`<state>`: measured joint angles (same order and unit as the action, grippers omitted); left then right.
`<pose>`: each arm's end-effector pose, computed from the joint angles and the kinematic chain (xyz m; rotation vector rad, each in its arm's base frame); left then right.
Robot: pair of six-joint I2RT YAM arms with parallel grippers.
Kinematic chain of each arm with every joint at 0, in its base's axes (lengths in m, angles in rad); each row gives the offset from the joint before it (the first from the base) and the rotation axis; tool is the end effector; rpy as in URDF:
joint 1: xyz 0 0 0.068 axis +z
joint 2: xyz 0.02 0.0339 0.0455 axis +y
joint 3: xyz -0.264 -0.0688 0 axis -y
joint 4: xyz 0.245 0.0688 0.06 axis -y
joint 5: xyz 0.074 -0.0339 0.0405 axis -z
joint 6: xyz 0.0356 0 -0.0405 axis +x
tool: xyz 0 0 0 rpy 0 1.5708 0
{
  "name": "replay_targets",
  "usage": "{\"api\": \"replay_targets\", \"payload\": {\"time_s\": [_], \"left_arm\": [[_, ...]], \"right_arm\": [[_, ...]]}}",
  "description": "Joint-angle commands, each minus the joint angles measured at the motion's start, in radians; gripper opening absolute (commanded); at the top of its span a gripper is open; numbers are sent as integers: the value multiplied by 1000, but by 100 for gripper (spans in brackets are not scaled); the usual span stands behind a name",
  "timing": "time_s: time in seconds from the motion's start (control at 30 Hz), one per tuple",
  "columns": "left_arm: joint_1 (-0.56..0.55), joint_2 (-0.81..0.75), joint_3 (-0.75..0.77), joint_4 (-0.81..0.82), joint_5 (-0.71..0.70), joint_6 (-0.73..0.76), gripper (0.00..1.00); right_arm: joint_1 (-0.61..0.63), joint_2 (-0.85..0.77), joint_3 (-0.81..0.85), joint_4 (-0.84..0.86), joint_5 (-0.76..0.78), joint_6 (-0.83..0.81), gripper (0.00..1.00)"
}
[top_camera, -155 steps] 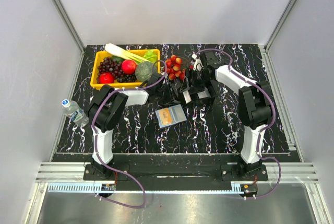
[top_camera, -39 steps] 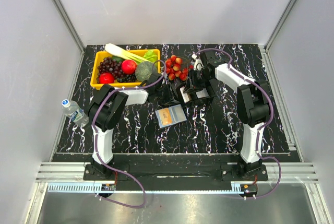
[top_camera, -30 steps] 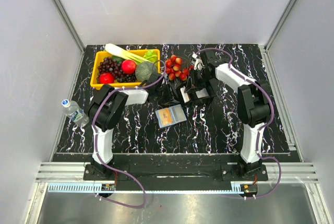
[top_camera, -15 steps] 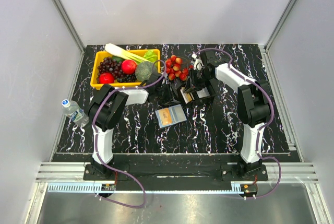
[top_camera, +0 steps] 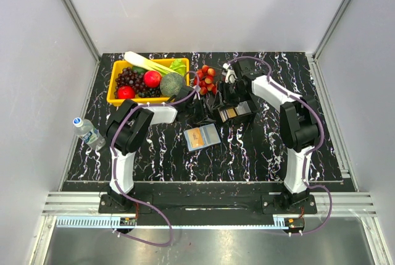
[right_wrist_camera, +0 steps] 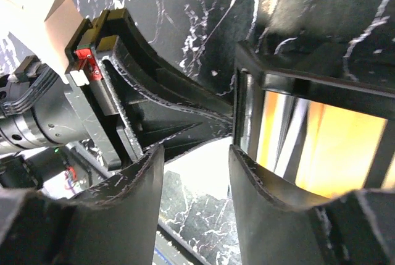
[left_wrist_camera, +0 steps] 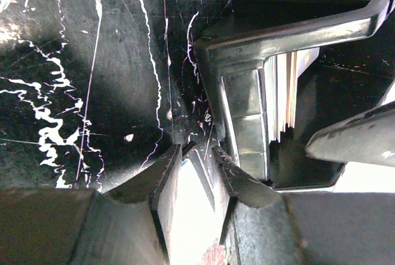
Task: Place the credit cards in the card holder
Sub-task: Pick up the credit card from the storage box.
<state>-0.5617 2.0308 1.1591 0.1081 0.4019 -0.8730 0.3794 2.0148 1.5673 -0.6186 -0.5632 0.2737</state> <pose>0.3463 -0.2344 0.1273 -0.1770 2.5650 -1.1122 0.3929 0.1771 0.2089 -0.3420 2.6718 0.9582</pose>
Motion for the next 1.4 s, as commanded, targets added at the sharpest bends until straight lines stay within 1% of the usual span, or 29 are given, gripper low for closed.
{"api": "replay_targets", "payload": {"time_s": [0.0, 0.07, 0.1, 0.13, 0.17, 0.27, 0.37, 0.53, 0.7, 0.9, 1.27, 1.33, 1.37], "left_arm": [[-4, -1, 19, 44, 15, -4, 31], [-4, -1, 17, 44, 17, -4, 31], [-4, -1, 17, 44, 15, -4, 31], [-4, -1, 17, 44, 15, -4, 31], [-4, -1, 19, 44, 14, -4, 31], [-4, 0, 19, 45, 15, -4, 31], [-4, 5, 21, 47, 18, -4, 31], [-4, 6, 30, 39, 20, 0, 30], [-3, 6, 30, 36, 20, 0, 30], [-3, 12, 36, 35, 25, 0, 31], [-3, 23, 37, 44, 34, -4, 30], [-1, 28, 39, 45, 37, -6, 30], [-1, 28, 42, 45, 37, -6, 30]], "right_arm": [[-14, -106, 28, 8, 146, -24, 53], [-33, -125, 19, 7, 210, -28, 55], [-40, -128, 16, -3, 245, -30, 62], [-48, -125, 19, -15, 284, -36, 63], [-54, -119, 26, -36, 296, -56, 63], [-65, -79, 42, -78, 298, -93, 65], [-65, -42, 49, -95, 260, -108, 69], [-65, 18, 68, -102, 276, -105, 72], [-65, 19, 54, -67, 350, -90, 72], [-65, 30, 34, -30, 371, -59, 72], [-65, 85, 53, -35, 396, -56, 73], [-65, 88, 51, -36, 404, -60, 72], [-65, 90, 48, -38, 405, -59, 70]]}}
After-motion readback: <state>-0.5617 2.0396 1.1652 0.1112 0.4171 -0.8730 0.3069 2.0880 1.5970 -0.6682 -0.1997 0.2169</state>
